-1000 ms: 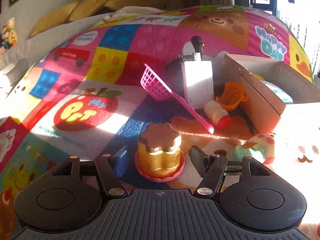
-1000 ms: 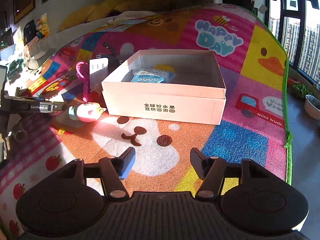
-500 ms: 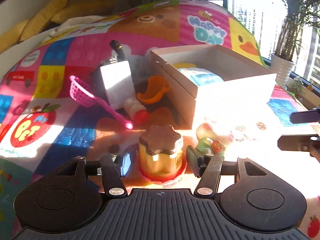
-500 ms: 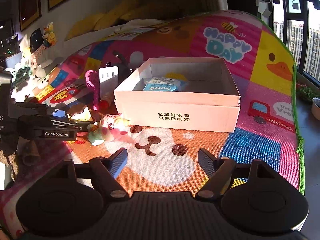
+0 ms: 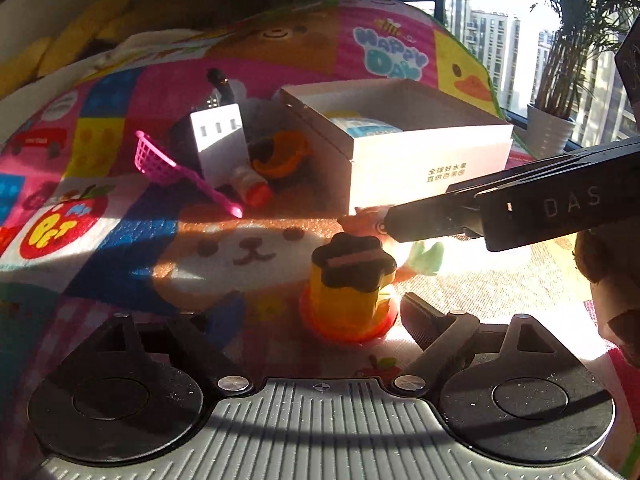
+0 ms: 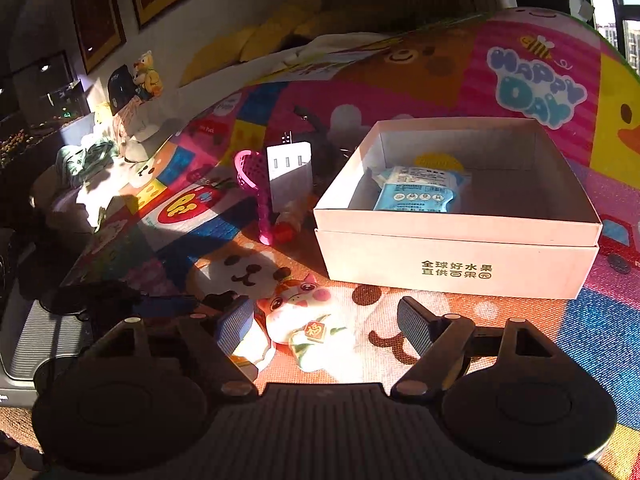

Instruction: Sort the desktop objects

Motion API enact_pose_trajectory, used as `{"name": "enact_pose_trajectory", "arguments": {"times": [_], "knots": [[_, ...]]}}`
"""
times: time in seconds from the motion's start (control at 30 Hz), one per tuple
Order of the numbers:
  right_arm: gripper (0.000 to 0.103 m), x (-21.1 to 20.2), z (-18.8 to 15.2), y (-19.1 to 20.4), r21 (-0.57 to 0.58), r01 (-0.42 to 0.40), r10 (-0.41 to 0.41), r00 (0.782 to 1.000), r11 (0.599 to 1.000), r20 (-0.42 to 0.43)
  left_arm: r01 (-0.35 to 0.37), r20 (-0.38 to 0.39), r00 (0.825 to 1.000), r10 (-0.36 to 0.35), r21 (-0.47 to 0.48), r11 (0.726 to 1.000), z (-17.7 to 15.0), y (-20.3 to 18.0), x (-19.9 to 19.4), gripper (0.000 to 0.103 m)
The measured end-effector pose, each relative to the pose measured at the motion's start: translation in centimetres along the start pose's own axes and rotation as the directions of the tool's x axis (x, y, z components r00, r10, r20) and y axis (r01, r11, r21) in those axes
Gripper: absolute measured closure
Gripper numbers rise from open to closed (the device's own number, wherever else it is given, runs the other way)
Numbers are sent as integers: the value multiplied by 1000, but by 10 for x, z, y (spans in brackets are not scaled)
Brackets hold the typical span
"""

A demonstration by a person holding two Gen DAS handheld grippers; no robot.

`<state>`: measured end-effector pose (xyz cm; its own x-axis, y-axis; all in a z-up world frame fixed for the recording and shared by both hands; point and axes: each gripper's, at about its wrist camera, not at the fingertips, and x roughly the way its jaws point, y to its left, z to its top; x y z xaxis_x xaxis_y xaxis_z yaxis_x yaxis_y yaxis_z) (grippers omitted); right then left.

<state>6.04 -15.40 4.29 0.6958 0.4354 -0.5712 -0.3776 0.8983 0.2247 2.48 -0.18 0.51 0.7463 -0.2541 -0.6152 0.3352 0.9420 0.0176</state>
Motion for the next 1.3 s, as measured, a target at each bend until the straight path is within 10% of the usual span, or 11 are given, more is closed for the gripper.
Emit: {"name": "enact_pose_trajectory", "arguments": {"times": [0.13, 0.5, 0.83, 1.3], "knots": [[52, 28, 2, 2, 20, -34, 35, 996, 999, -77, 6, 18, 1000, -6, 5, 1000, -1, 0, -3, 8], [57, -42, -33, -35, 81, 116, -111, 992, 990, -64, -5, 17, 1000, 5, 20, 1000, 0, -6, -1, 7], [34, -61, -52, -59, 159, 216, -224, 974, 963, 36, 147, -15, 989, -146, 42, 988, 0, -32, 3, 4], [21, -56, -55, -52, 120, 197, -203, 978, 973, 43, 60, -19, 998, -61, -56, 997, 4, -21, 5, 3]]}}
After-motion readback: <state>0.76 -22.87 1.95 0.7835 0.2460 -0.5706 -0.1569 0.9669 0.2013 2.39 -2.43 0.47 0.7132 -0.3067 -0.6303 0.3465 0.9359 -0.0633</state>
